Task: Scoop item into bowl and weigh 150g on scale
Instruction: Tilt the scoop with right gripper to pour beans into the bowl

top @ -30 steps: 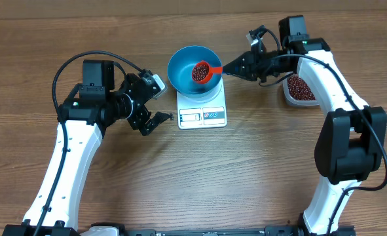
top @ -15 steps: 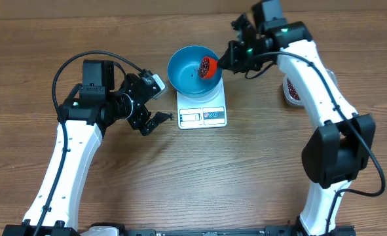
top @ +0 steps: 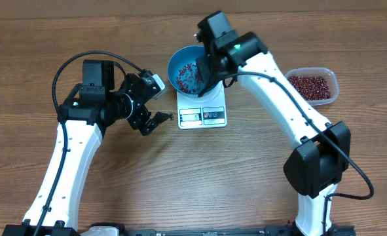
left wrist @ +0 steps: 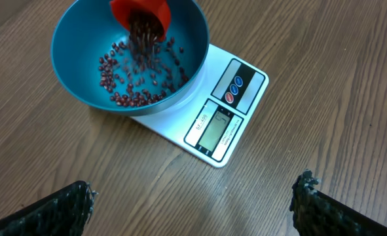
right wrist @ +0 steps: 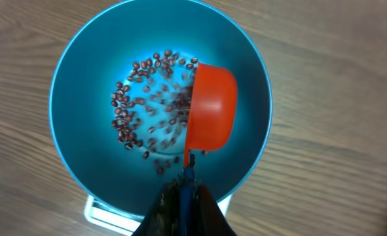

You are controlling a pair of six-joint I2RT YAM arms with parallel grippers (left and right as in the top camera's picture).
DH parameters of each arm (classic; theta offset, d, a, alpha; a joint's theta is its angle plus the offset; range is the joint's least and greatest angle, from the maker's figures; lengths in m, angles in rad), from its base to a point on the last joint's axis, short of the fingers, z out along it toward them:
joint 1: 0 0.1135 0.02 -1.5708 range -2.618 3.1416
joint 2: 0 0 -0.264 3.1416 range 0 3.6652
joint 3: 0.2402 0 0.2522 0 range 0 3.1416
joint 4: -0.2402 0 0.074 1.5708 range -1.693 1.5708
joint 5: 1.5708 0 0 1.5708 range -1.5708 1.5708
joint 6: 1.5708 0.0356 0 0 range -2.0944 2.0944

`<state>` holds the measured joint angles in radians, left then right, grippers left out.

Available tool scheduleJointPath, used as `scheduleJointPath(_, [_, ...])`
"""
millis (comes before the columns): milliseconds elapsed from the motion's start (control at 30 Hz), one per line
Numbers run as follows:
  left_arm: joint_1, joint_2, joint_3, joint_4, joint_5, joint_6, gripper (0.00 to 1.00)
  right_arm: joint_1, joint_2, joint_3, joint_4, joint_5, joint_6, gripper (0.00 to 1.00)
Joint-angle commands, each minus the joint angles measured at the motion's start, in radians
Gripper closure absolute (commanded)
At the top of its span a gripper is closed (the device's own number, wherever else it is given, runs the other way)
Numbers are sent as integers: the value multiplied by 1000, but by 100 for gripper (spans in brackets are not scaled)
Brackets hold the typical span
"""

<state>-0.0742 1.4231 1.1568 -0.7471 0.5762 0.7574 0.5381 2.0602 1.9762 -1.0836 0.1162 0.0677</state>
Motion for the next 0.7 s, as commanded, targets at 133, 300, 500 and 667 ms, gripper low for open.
scheduleJointPath(133, [2, -5, -6, 0, 19, -14, 0, 64, -36, 37, 16, 179, -90, 96])
scheduleJointPath(300, [2, -5, -6, 0, 19, -14, 0, 70, -49, 37, 22, 179, -96, 96])
scheduleJointPath(500, [2, -5, -6, 0, 19, -14, 0, 69, -97, 37, 27, 149, -95, 96])
scheduleJointPath(667, [2, -5, -6, 0, 19, -14, 0, 49, -147, 37, 18, 60, -83, 96])
